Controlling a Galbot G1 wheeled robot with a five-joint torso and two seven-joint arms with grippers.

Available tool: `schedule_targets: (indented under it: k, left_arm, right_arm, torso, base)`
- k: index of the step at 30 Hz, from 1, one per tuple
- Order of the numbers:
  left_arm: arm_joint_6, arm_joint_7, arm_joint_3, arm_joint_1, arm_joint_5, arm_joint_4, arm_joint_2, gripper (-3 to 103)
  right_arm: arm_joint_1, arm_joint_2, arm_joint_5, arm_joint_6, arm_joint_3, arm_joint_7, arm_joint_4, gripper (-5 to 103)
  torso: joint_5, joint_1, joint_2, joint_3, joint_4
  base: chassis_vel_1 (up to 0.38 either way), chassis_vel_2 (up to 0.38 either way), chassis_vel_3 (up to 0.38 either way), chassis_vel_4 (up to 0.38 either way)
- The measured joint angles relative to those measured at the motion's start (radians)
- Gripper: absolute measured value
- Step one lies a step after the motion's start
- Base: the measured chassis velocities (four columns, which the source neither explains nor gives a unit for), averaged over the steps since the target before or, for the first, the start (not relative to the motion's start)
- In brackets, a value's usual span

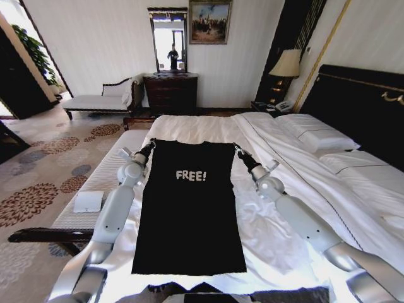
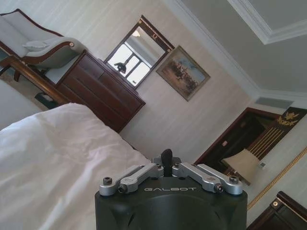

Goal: Fold the clothes on the bed.

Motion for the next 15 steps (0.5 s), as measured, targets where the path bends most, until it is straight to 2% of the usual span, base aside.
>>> schedule_targets:
  k: [2, 4, 7, 8, 13, 14, 15]
  left_arm:
    - [0.0, 0.0, -0.025, 0.085, -0.008, -0.069, 0.024, 2]
    - [0.0, -0.001, -0.036, 0.119, -0.008, -0.094, 0.032, 2]
    - [0.013, -0.023, -0.081, 0.296, 0.002, -0.226, 0.059, 2]
    - [0.013, -0.023, -0.081, 0.296, 0.002, -0.226, 0.059, 2]
    - [0.06, -0.078, -0.142, 0.529, 0.089, -0.39, 0.082, 2]
    - [0.06, -0.078, -0.142, 0.529, 0.089, -0.39, 0.082, 2]
    - [0.073, -0.085, -0.155, 0.578, 0.105, -0.422, 0.085, 2]
  right_arm:
    - [-0.075, -0.028, -0.007, 0.0, 0.02, 0.024, 0.077, 0]
    - [-0.108, -0.04, -0.009, -0.001, 0.026, 0.038, 0.109, 0]
    - [-0.264, -0.095, -0.031, -0.015, 0.06, 0.103, 0.242, 0]
    - [-0.264, -0.095, -0.031, -0.015, 0.06, 0.103, 0.242, 0]
    - [-0.499, -0.156, -0.093, -0.025, 0.125, 0.196, 0.383, 0]
    - [-0.499, -0.156, -0.093, -0.025, 0.125, 0.196, 0.383, 0]
    - [-0.553, -0.159, -0.107, -0.026, 0.14, 0.214, 0.404, 0]
  torso:
    - [-0.0002, 0.0, 0.0, 0.0, -0.0003]
    - [-0.0001, 0.0, 0.0, 0.0, -0.0004]
    - [-0.0001, 0.0, 0.0, 0.0, 0.0003]
    - [-0.0001, 0.0, 0.0, 0.0, 0.0003]
    - [0.0001, -0.001, 0.0, -0.001, -0.0003]
    - [0.0001, -0.001, 0.0, -0.001, -0.0003]
    - [-0.0002, -0.001, 0.0, 0.0, -0.0002]
  base:
    - [0.0, 0.0, 0.0, 0.0]
    - [0.0, 0.0, 0.0, 0.0]
    - [0.0, 0.0, 0.0, 0.0]
    - [0.0, 0.0, 0.0, 0.0]
    - [0.0, 0.0, 0.0, 0.0]
    - [0.0, 0.0, 0.0, 0.0]
    - [0.0, 0.0, 0.0, 0.0]
